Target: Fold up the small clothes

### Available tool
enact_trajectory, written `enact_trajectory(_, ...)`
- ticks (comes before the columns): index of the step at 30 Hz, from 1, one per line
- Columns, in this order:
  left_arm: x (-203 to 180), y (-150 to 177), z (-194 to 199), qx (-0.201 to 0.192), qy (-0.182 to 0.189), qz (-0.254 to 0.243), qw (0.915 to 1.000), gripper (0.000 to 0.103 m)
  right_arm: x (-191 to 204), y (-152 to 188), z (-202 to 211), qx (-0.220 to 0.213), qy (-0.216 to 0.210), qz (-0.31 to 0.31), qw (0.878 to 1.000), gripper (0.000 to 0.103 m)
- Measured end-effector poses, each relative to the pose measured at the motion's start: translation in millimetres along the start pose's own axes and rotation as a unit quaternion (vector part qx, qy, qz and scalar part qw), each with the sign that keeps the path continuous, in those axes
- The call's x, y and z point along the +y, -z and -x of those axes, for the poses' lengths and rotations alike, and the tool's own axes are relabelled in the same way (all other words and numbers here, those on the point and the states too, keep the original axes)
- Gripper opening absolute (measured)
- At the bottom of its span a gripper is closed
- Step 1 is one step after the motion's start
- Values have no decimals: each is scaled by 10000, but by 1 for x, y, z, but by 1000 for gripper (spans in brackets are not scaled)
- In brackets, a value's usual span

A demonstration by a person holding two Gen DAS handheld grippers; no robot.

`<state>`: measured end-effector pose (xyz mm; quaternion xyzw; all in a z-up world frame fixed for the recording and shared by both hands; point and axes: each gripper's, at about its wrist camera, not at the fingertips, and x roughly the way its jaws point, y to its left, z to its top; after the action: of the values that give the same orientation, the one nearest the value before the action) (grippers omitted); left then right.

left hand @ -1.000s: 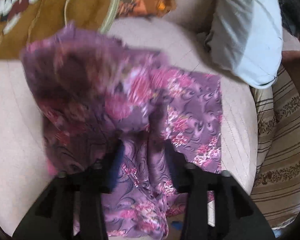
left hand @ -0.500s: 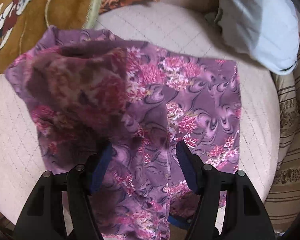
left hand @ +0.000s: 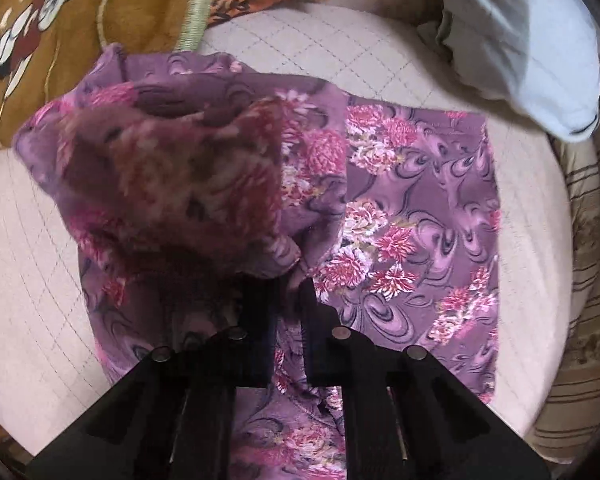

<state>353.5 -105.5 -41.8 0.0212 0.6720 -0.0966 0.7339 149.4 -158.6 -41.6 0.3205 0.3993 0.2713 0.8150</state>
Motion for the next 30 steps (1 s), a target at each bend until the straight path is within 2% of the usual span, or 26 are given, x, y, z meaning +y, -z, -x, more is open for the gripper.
enact_trajectory(6,-10,10,28,-373,258,7,9990,7,-2,-9,15,-218,-123,-230,9994,8)
enact_trajectory(9,-26,12,42,-499,367,-96,9980,7,-5,-13,38,-419,-190,-367,9983,8)
enact_trajectory(13,-58,7,48,-575,564,-294,9963,7,-14,-21,71,-819,-239,-605,9945,8)
enact_trajectory(17,-100,-2,32,-484,664,-488,9954,7,-38,-25,101,-1042,-109,-996,9895,8)
enact_trajectory(20,-120,-5,12,-300,597,-467,9967,7,-56,-25,111,-953,275,-1276,9869,8)
enact_trajectory(23,-121,-6,0,-192,638,-350,9972,7,-67,-26,106,-648,887,-1293,9855,8)
enact_trajectory(27,-103,-3,11,-241,1140,-244,9929,8,-81,-26,92,-235,1130,-1556,9811,14)
enact_trajectory(30,-76,1,35,-440,1564,-80,9867,11,-81,-27,97,-252,1186,-1575,9800,19)
